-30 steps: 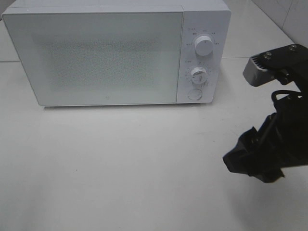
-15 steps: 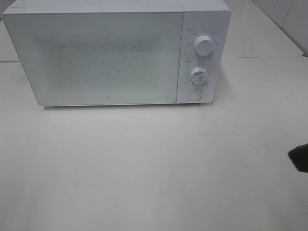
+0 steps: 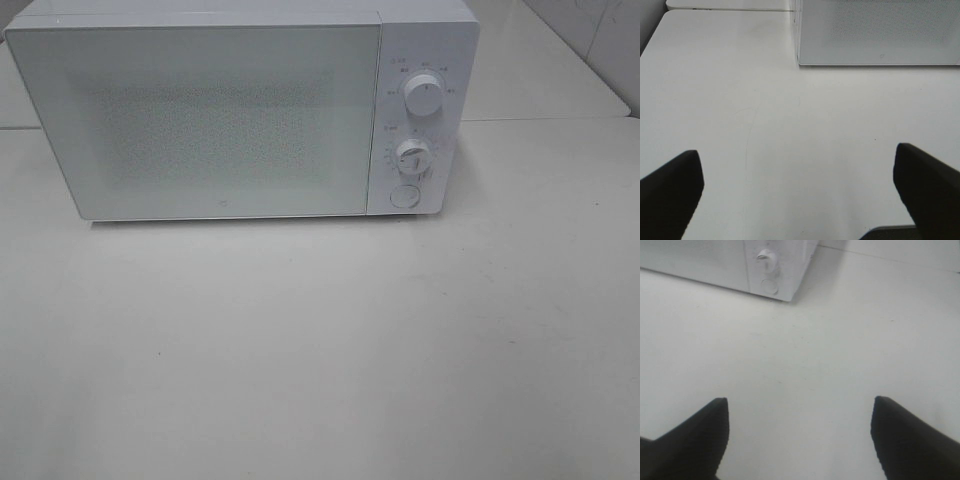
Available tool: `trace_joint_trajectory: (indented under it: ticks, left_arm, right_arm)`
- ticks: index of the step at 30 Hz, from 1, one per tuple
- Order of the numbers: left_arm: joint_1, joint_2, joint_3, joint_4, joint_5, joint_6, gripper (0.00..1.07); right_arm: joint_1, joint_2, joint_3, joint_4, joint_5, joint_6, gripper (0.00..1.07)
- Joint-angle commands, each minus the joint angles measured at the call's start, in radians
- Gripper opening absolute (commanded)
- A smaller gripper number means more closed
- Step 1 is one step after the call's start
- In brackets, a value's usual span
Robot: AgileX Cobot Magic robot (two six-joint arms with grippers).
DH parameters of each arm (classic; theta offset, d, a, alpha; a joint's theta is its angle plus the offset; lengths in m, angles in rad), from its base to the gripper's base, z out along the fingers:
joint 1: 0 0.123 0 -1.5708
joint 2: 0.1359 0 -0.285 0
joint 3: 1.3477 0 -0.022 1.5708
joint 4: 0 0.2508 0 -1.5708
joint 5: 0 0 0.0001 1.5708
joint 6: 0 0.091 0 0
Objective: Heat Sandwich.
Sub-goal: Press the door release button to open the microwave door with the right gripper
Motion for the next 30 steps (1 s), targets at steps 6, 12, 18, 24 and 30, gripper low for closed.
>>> trace_joint_trajectory:
  ticks: [6,12,18,24,30]
  left_arm:
    - [0.002,-0.021,0.003,-0.005,-0.005,-0.006,0.98]
    - [0.002,-0.020,0.003,-0.005,-0.005,-0.006,0.98]
    - [0.002,-0.009,0.003,-0.006,-0.005,-0.006,0.98]
    - [0.002,-0.009,0.003,-0.006,-0.005,-0.006,0.98]
    - [0.002,-0.009,0.003,-0.006,-0.005,-0.006,0.98]
  right_arm:
    - [-0.113,-0.155,0.083,-0.012,-0.017,0.004,0.76]
    - [-0.173,-0.244,0.130,-0.013,0.002,0.004,0.76]
    - [-0.174,-0.244,0.129,-0.013,0.002,0.005,0.76]
    - [-0.174,-0.243,0.129,-0.013,0.000,0.004,0.76]
    - [-0.174,-0.202,0.115,-0.012,-0.019,0.003,0.76]
